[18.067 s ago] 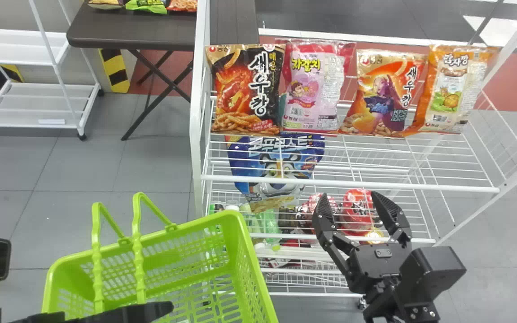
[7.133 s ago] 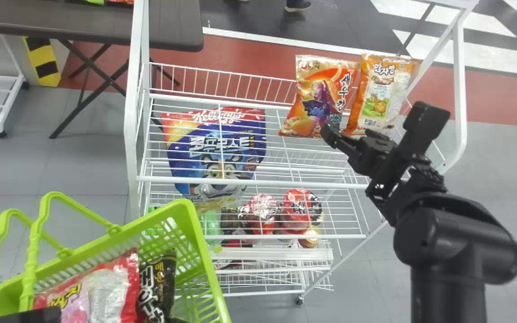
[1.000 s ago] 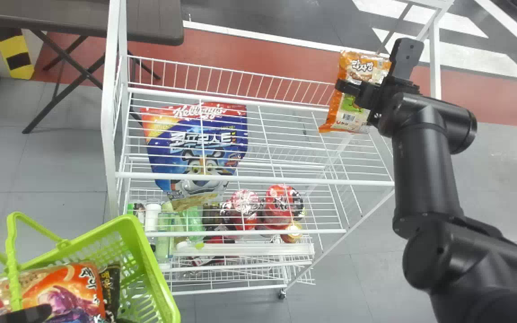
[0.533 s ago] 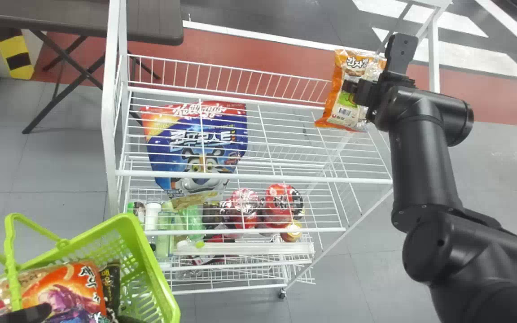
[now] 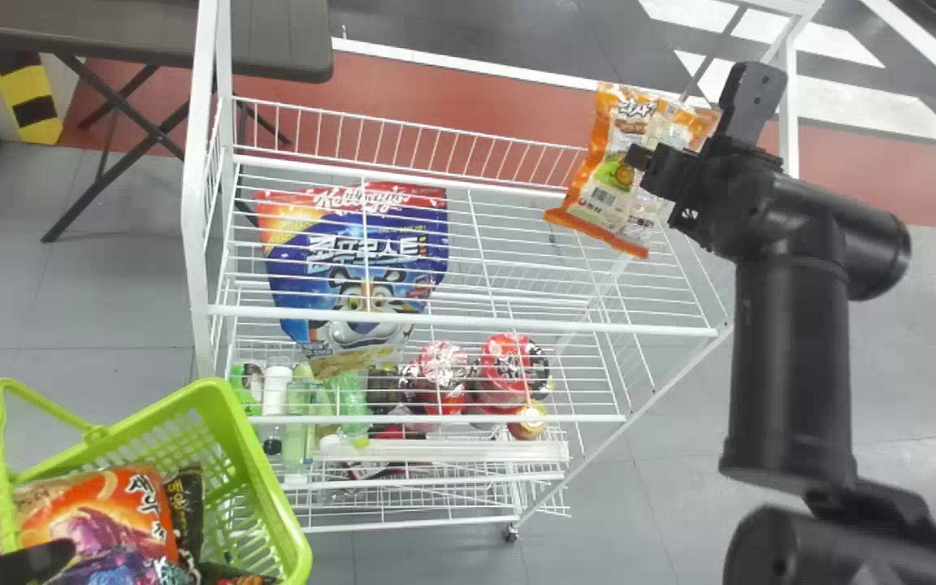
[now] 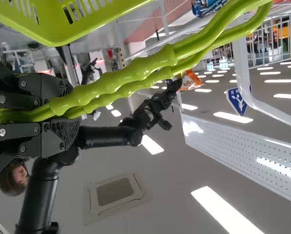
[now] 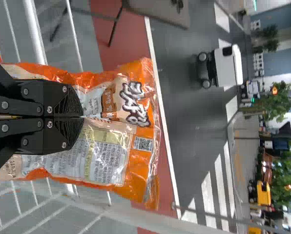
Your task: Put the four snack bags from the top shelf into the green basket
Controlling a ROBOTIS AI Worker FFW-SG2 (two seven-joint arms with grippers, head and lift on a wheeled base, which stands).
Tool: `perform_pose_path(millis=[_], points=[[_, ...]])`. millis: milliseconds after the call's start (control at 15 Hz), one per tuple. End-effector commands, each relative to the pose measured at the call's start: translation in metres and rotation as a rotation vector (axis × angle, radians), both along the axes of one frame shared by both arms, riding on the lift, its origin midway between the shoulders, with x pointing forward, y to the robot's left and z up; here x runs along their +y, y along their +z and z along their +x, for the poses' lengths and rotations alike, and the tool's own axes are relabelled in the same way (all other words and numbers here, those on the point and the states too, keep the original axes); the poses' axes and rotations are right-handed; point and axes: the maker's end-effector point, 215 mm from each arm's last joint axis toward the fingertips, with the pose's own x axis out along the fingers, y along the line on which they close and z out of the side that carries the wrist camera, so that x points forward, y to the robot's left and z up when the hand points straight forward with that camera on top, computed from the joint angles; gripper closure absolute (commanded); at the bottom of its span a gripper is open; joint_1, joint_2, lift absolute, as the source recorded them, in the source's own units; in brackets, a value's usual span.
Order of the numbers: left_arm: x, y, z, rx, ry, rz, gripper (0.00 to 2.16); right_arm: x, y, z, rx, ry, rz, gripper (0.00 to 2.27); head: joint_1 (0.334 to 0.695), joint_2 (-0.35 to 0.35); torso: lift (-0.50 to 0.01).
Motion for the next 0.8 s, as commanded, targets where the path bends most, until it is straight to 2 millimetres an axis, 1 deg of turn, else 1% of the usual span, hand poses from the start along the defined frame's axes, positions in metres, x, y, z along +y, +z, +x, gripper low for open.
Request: perform_pose_path(millis=[0,67,133,200,267,333,400,533,667,733], points=[[0.003,0.007,0.004,-0.020,0.002,-0.007,2.15,0.049,0.021,-0.038,-0.022,0.097,0.047,2.25,0.695,-0.323,0.000],[0.003,0.009,0.006,-0.023,0.001,-0.008,2.15,0.072,0.030,-0.055,-0.034,0.143,0.059,2.25,0.695,-0.306,0.000],[0.003,0.012,0.008,-0.033,-0.001,-0.005,2.15,0.099,0.038,-0.074,-0.048,0.195,0.083,2.25,0.695,-0.274,0.000],[0.002,0.014,0.012,-0.044,-0.003,-0.005,2.15,0.122,0.040,-0.094,-0.043,0.245,0.105,2.25,0.695,-0.258,0.000],[-0.001,0.017,0.018,-0.059,-0.010,0.000,2.15,0.151,0.040,-0.118,-0.028,0.298,0.134,2.25,0.695,-0.239,0.000],[-0.003,0.015,0.022,-0.065,-0.015,0.016,2.15,0.177,0.035,-0.138,-0.012,0.349,0.173,2.25,0.695,-0.195,0.000],[-0.007,0.015,0.026,-0.074,-0.026,0.027,2.15,0.206,0.042,-0.159,-0.027,0.408,0.209,2.25,0.695,-0.170,0.000],[-0.016,0.016,0.031,-0.080,-0.049,0.033,2.15,0.260,0.039,-0.197,-0.007,0.507,0.260,2.25,0.695,-0.120,0.000],[-0.020,0.018,0.034,-0.091,-0.063,0.034,2.15,0.312,0.038,-0.226,0.013,0.612,0.313,2.25,0.695,-0.061,0.000],[-0.023,0.020,0.035,-0.096,-0.069,0.033,2.15,0.338,0.038,-0.237,0.019,0.659,0.335,2.25,0.695,-0.003,0.000]])
